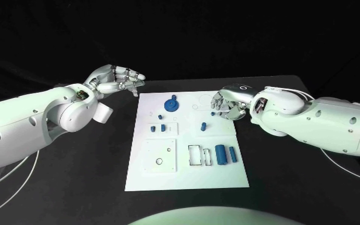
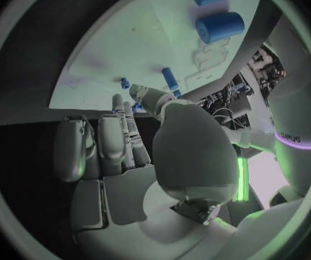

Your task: Assemble the parts on the task board

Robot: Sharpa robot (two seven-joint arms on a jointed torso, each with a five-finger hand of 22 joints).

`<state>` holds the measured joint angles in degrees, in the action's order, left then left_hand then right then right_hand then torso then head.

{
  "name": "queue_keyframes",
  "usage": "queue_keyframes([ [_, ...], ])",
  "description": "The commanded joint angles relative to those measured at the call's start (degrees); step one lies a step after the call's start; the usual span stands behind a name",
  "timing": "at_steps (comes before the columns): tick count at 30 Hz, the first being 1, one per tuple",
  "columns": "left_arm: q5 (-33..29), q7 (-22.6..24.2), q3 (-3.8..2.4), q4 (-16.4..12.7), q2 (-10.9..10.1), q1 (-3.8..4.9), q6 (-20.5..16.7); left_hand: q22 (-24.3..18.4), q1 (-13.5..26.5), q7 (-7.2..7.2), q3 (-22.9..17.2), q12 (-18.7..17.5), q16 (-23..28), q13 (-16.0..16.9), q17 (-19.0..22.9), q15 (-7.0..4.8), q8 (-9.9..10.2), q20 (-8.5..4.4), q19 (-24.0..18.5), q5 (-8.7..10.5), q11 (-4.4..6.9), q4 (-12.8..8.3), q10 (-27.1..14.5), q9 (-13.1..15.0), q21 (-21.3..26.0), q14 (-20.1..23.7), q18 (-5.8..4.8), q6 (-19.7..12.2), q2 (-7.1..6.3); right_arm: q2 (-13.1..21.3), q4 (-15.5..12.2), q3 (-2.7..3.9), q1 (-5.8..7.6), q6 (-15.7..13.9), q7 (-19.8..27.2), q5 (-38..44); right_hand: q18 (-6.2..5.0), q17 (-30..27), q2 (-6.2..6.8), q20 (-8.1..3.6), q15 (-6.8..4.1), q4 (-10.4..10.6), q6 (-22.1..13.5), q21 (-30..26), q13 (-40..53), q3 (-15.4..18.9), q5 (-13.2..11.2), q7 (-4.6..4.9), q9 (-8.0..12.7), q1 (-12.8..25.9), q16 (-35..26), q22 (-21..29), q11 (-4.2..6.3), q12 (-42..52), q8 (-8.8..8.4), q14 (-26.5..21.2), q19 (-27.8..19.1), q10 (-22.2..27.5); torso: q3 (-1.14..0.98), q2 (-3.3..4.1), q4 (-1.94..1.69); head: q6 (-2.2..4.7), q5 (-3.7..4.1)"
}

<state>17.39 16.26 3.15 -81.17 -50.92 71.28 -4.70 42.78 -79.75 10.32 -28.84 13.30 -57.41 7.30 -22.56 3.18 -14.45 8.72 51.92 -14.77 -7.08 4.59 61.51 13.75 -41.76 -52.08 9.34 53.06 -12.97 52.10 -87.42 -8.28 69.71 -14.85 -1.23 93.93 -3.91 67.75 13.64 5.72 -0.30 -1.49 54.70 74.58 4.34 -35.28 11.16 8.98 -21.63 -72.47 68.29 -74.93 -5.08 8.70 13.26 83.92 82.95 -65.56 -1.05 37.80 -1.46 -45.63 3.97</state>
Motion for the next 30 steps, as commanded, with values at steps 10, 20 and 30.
queue_keyframes([
  [10,-9.9,5.78,0.02,-3.12,-0.34,0.07,-0.92,-0.5,0.17,0.22,0.56,-0.06,0.23,-0.12,0.04,0.34,-0.54,0.13,0.73,0.16,-0.11,-0.03,-0.16,0.17,0.72,-0.56,1.18,0.31,0.4,-2.86,-0.4,-0.04,-0.17,2.65,-5.78,12.98,0.75,1.67,0.0,0.48,0.91,0.42,0.47,2.49,0.06,-0.28,-0.24,0.27,-0.05,0.49,2.79,-4.1,-0.57,-1.53,-0.63,2.8,0.71,1.36,0.0,-0.01,0.0,-0.48,0.37],
  [20,-10.39,5.57,0.03,-3.9,-0.63,0.08,-1.75,-0.65,0.05,0.5,0.61,0.0,0.18,-0.14,0.01,0.36,-0.53,0.13,1.04,0.15,-0.22,-0.07,-0.1,0.14,0.86,-0.76,1.19,0.09,0.49,-4.1,0.81,-0.11,-0.86,3.67,-6.64,14.99,1.21,2.84,-0.78,0.56,0.81,0.24,1.51,4.77,0.46,-1.36,-1.91,0.0,-0.32,-0.15,4.46,-6.15,-0.32,-1.33,-0.24,2.88,1.54,0.39,-0.02,-0.02,0.0,-0.95,0.27],
  [30,-10.58,5.29,0.03,-4.08,-0.96,0.08,-1.88,-0.69,0.01,0.59,0.62,0.01,0.17,-0.15,0.0,0.37,-0.54,0.12,1.15,0.14,-0.26,-0.08,-0.12,0.14,0.89,-0.83,1.19,0.03,0.53,-4.49,1.43,-0.13,-1.35,4.67,-7.13,16.04,1.34,3.14,-0.73,0.53,0.72,0.18,1.91,5.45,0.63,-1.59,-2.08,-0.17,-0.43,-0.18,4.96,-6.77,-0.18,-1.26,-0.09,2.88,1.78,0.04,-0.11,-0.05,0.04,-1.27,0.16],
])
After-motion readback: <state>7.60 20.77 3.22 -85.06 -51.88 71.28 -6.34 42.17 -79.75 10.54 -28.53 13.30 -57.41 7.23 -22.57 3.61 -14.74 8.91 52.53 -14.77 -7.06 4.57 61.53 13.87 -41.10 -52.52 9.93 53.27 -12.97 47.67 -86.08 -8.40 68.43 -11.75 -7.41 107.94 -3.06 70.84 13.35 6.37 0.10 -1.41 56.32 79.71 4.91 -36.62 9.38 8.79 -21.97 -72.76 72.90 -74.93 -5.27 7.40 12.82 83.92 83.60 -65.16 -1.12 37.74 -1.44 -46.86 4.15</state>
